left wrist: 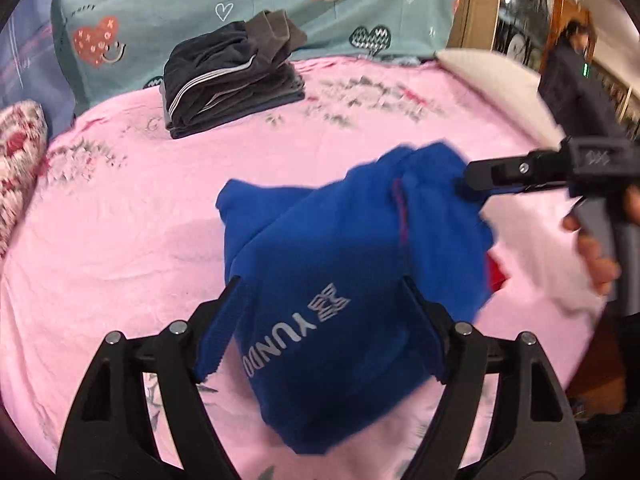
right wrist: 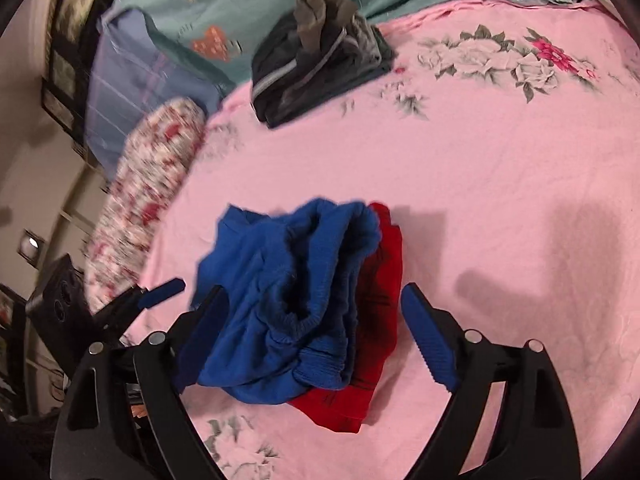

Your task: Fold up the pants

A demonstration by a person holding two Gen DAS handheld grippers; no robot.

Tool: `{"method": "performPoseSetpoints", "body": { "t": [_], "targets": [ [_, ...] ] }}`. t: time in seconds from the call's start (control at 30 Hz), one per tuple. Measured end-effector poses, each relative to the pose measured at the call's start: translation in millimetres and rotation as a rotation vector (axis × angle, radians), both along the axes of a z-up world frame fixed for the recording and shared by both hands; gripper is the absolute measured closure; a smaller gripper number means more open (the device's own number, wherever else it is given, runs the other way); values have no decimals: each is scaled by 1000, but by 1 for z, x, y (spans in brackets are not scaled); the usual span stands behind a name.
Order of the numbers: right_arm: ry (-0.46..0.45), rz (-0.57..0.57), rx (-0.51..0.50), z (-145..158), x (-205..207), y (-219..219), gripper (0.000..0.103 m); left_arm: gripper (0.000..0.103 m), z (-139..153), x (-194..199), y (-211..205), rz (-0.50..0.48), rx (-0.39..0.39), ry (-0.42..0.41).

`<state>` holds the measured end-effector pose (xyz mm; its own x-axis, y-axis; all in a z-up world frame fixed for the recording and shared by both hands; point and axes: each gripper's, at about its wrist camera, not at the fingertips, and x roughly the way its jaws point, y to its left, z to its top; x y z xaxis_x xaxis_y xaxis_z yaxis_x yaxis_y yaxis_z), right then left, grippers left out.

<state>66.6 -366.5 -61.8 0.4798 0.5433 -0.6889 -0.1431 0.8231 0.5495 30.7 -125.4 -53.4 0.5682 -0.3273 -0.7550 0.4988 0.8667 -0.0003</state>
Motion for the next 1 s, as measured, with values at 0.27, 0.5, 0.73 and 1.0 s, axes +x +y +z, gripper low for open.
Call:
{"method": "performPoseSetpoints", "body": {
  "t": [0.27,0.5,0.73,1.0],
  "targets": [
    [-115,77,-72,30,-17,12,83,25,2,7,-11,-6,-50,-30],
    [43,-43,-179,-14,-18,-13,61,24,-14,4,-26,-36,24,-27],
    [-224,-25,-224,75,-25,22,60,20,16,-10,15,-8,-62,7],
    [42,41,-414,-16,9,47,60,11,-48,9,27,66,-48,172]
  ]
}}
